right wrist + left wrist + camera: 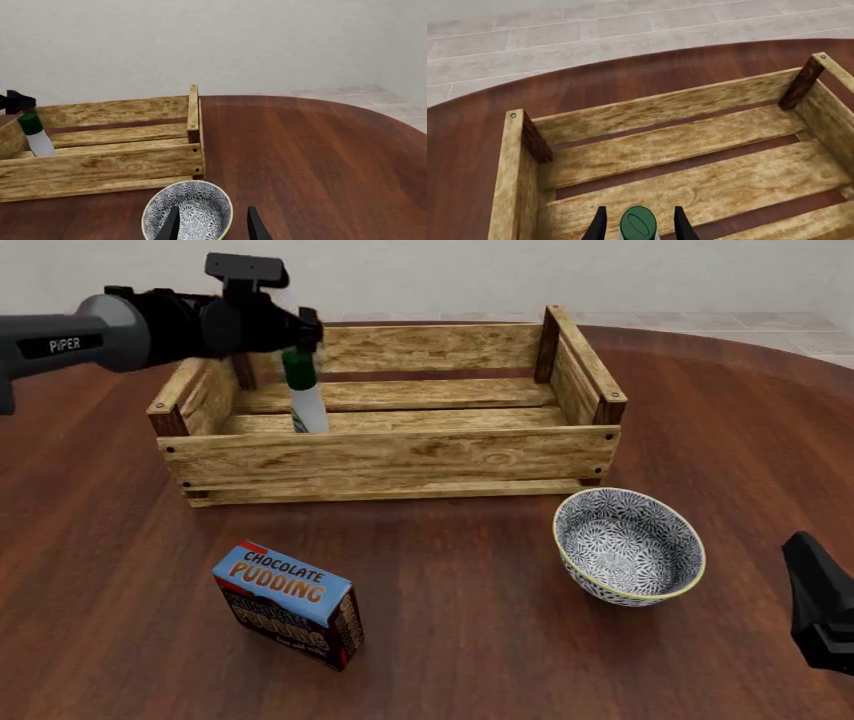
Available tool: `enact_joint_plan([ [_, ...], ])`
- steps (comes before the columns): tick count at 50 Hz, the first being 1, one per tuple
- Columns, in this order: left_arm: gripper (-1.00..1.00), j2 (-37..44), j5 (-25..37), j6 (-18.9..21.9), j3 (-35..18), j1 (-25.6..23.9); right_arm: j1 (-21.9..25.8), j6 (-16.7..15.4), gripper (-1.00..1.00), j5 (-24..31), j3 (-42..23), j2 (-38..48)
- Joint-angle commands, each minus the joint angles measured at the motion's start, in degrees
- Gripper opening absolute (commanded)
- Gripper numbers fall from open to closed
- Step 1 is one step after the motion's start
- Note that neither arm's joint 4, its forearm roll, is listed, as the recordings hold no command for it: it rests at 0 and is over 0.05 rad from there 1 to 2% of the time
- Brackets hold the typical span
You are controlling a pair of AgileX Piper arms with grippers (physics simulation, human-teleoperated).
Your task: Pick up the salad dressing and put it in the tray.
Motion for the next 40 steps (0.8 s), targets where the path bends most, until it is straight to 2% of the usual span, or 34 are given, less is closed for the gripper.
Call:
enact_joint_plan([
  [1,1.00,-4.0,0.3,0.8,2.2,0.0,0.1,-0.3,1.00,0.1,0.0,-0.2],
  [25,1.00,-17.3,-1.6,4.5,11.8,-0.7,0.7,-1.0,1.00,-0.8,0.0,0.9],
  [40,1.00,-23.8,-3.7,4.3,17.9,-0.8,0.7,-1.4,1.00,-0.1,0.0,0.1],
])
